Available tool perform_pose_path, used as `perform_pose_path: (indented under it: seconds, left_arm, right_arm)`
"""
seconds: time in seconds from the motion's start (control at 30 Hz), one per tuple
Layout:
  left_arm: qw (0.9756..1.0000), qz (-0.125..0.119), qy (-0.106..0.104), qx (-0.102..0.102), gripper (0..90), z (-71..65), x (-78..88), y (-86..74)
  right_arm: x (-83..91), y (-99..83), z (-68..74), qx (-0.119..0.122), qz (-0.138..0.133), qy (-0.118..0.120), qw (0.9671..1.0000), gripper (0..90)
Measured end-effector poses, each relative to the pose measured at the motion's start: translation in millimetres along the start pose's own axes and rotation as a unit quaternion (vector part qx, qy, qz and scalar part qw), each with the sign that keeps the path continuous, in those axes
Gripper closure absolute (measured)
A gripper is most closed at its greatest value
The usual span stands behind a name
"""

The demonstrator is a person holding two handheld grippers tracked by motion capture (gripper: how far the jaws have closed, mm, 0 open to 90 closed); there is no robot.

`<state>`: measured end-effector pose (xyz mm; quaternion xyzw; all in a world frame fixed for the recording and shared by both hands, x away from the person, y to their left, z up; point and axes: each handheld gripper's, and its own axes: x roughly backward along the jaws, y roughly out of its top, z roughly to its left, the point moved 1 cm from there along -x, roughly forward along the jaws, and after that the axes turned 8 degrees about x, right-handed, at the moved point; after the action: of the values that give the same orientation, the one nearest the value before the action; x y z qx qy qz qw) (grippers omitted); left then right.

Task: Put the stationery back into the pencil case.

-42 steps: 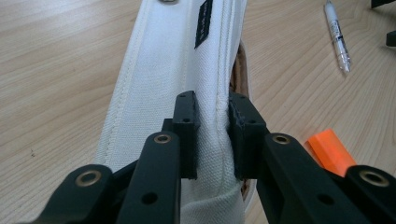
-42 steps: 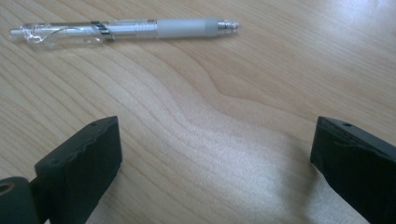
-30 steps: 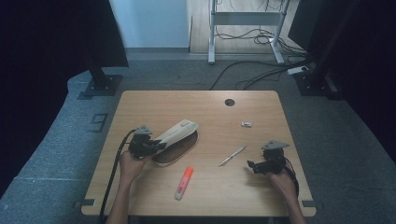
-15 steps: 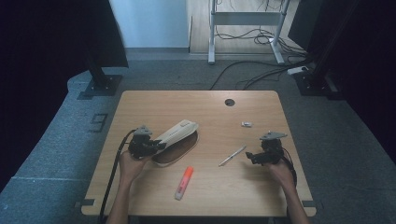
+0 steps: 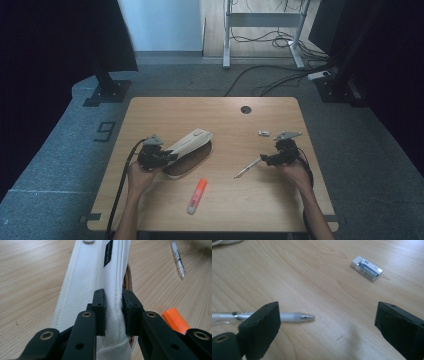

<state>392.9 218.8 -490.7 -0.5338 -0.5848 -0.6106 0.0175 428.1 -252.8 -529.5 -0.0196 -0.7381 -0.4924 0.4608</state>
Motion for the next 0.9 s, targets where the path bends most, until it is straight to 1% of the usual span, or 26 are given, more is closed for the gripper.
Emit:
perform_pose_path:
  seconds: [0.2, 0.3, 0.47, 0.67, 0.9]
  left_arm:
    - [1.0, 0.0, -0.002, -0.001, 73.9, -0.1, -0.7, 0.0]
    - [1.0, -0.001, -0.002, -0.002, 73.6, -0.1, -0.4, 0.0]
    - [1.0, -0.004, -0.002, -0.004, 73.6, -0.4, -0.1, 0.1]
    - [1.0, -0.004, -0.005, -0.003, 73.7, 0.4, 0.0, 0.2]
    - [1.0, -0.006, -0.006, -0.003, 73.6, 0.6, 0.2, 0.3]
  right_arm:
    - [-7.5, 6.4, -10.5, -0.001, -0.002, -0.001, 1.0, 12.6]
    - [-12.4, 9.8, -16.2, -0.004, -0.002, 0.0, 1.0, 12.9]
    - [-21.4, 14.3, -24.8, -0.005, 0.002, -0.009, 0.9999, 14.1]
    - [-30.6, 17.5, -33.7, -0.008, 0.002, -0.009, 0.9999, 16.0]
    - [-38.8, 22.5, -46.7, -0.012, 0.0, -0.01, 0.9999, 21.6]
